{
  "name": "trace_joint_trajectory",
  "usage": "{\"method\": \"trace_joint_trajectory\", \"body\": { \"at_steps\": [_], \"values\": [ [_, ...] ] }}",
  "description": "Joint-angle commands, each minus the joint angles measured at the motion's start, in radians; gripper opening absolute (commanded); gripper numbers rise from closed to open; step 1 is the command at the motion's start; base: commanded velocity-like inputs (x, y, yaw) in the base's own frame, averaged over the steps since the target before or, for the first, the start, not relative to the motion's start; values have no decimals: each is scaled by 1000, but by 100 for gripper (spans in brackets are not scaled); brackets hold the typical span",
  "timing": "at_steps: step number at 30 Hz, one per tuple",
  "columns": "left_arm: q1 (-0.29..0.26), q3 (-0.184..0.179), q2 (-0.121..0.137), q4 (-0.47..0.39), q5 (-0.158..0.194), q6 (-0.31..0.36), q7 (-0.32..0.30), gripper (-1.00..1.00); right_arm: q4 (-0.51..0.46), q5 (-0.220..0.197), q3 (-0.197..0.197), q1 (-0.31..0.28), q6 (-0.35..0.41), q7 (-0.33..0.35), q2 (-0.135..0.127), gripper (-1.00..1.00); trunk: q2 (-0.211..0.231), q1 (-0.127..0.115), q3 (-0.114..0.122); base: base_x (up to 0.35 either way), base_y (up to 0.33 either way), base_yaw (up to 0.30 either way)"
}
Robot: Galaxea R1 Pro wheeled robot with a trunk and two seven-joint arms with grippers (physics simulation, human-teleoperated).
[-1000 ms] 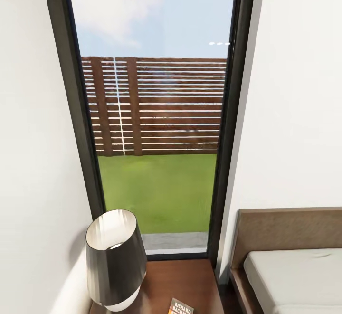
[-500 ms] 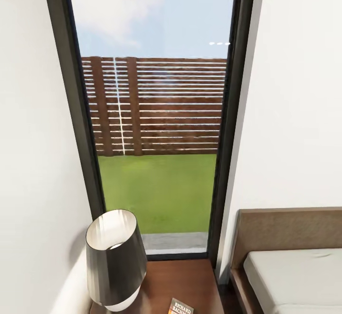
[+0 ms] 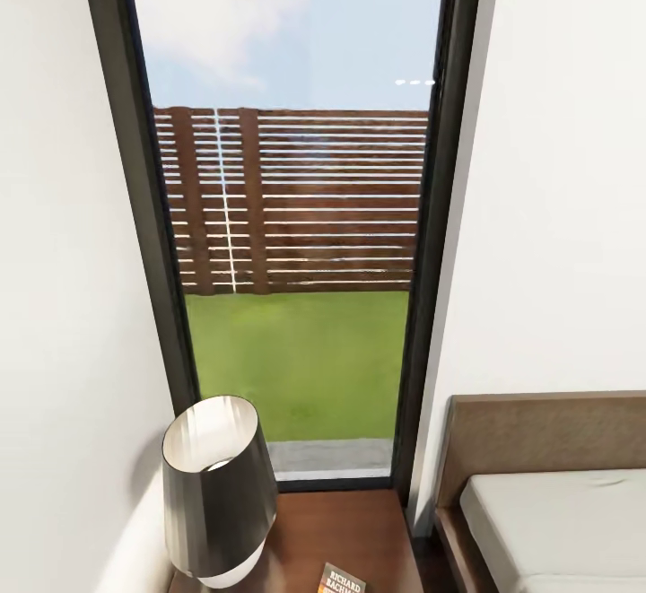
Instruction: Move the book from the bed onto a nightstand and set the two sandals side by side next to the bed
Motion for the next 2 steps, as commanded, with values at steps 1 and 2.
{"method": "trace_joint_trajectory", "body": {
  "at_steps": [1, 2],
  "values": [
    [-1, -2, 0, 1, 9, -2, -5, 100, 3, -9, 7, -2, -1, 5, 0, 100, -1, 0, -2, 0, 0, 0],
    [-1, -2, 0, 1, 9, -2, -5, 100, 3, -9, 7, -2, -1, 5, 0, 100, -1, 0, -2, 0, 0, 0]
  ]
}}
